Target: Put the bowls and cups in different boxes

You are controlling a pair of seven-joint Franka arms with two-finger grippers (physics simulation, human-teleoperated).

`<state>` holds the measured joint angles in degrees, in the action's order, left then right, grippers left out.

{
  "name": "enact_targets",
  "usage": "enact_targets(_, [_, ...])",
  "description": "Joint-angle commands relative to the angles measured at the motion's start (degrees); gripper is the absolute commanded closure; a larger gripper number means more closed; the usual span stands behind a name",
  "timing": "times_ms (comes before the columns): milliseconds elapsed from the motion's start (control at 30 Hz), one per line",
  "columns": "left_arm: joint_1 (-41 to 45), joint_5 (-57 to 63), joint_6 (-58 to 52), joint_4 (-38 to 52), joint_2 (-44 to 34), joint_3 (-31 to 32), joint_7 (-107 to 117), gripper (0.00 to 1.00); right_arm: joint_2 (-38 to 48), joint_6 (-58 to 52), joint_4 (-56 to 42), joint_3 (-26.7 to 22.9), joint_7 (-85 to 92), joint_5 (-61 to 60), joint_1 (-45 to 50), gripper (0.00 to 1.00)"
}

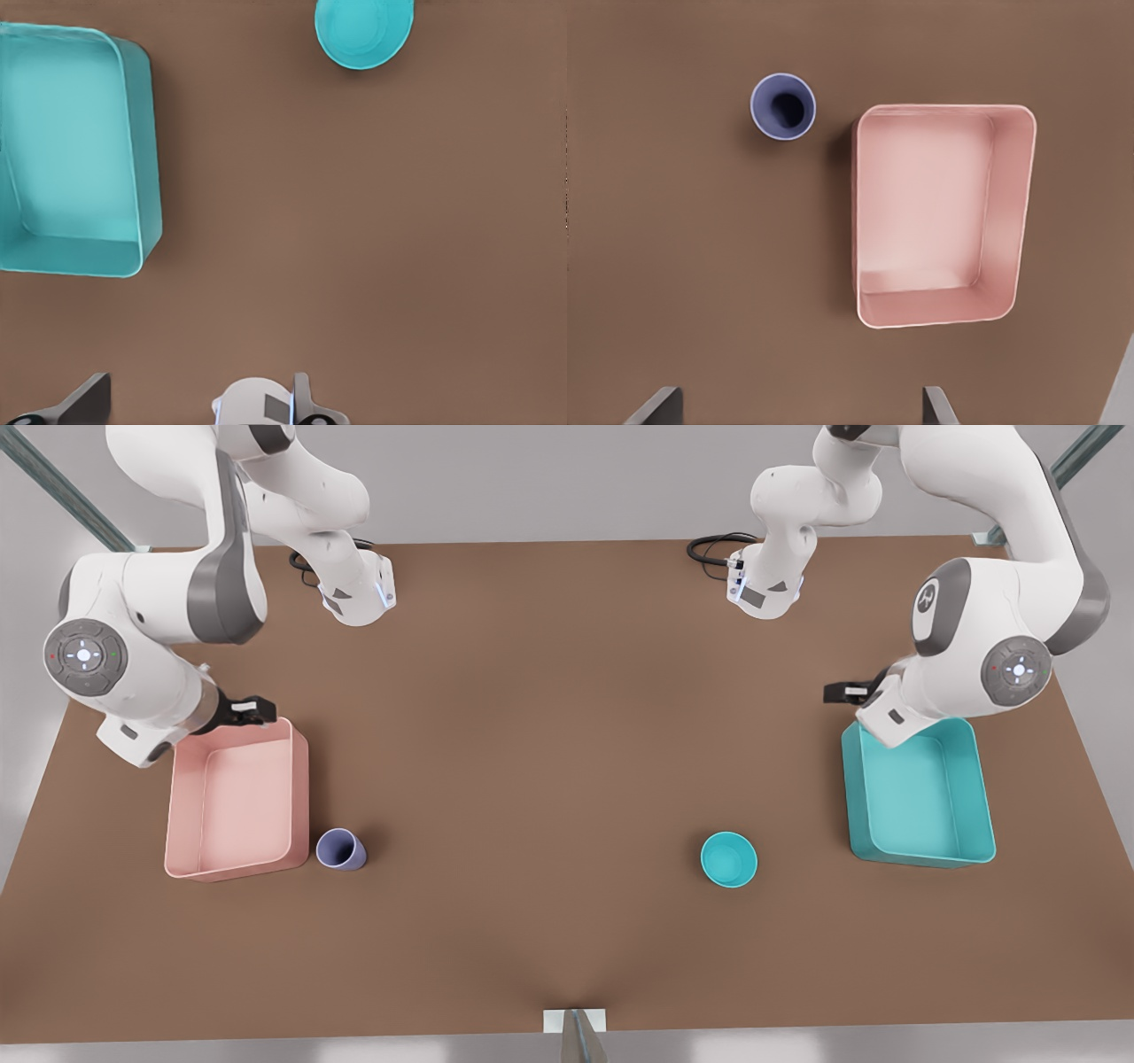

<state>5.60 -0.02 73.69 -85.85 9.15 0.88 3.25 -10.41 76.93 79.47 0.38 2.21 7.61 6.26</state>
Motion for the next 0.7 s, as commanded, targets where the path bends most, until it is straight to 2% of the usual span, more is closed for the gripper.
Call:
enact_targets(0, [0.1,-0.1,4.1,0.2,-0.2,0.0,1.0,0.00,0.2,4.7,0.1,0.0,1.0,-0.3,0.1,0.00])
enact_targets(67, [0.1,-2.1,5.4,0.2,1.1,0.6,1.2,0.00,-3.4,3.8,0.0,-0.1,-0.3,0.0,1.1,0.00])
enact_targets(133, [0.1,-4.6,15.1,1.6,9.9,0.5,1.2,0.00,-10.1,6.8,-0.7,-0.1,-0.3,-3.0,1.4,0.00])
enact_targets(167, [0.1,-5.0,22.4,3.7,16.9,0.4,1.1,0.00,-14.5,9.8,-0.5,-0.1,-0.6,-5.8,1.7,0.00])
enact_targets(200, [0.1,-6.5,24.3,5.8,21.0,0.4,1.0,0.00,-15.6,11.7,-0.5,-0.1,-1.4,-5.8,1.9,0.00])
enact_targets(267, [-0.2,-8.3,24.6,18.8,34.2,0.3,1.0,0.00,-19.4,21.3,0.0,-0.2,-1.5,-5.1,1.4,0.00])
enact_targets(300, [-0.8,-9.0,28.3,22.2,38.2,0.4,1.0,0.00,-20.2,27.0,0.5,-0.5,-1.1,-5.1,1.2,0.00])
enact_targets(333, [-1.6,-13.9,33.8,19.3,38.5,0.4,-1.4,0.00,-21.1,30.5,0.5,-0.6,-0.4,-4.7,1.1,0.00])
enact_targets(400, [-3.1,-22.8,35.5,16.3,38.4,0.4,-7.0,0.00,-22.1,34.1,0.6,-0.6,0.9,-3.7,0.1,0.00])
enact_targets(667, [-2.4,-23.1,41.4,9.9,38.7,0.6,-7.8,0.00,-26.8,34.3,3.8,-0.5,-0.2,-5.0,-1.1,0.00])
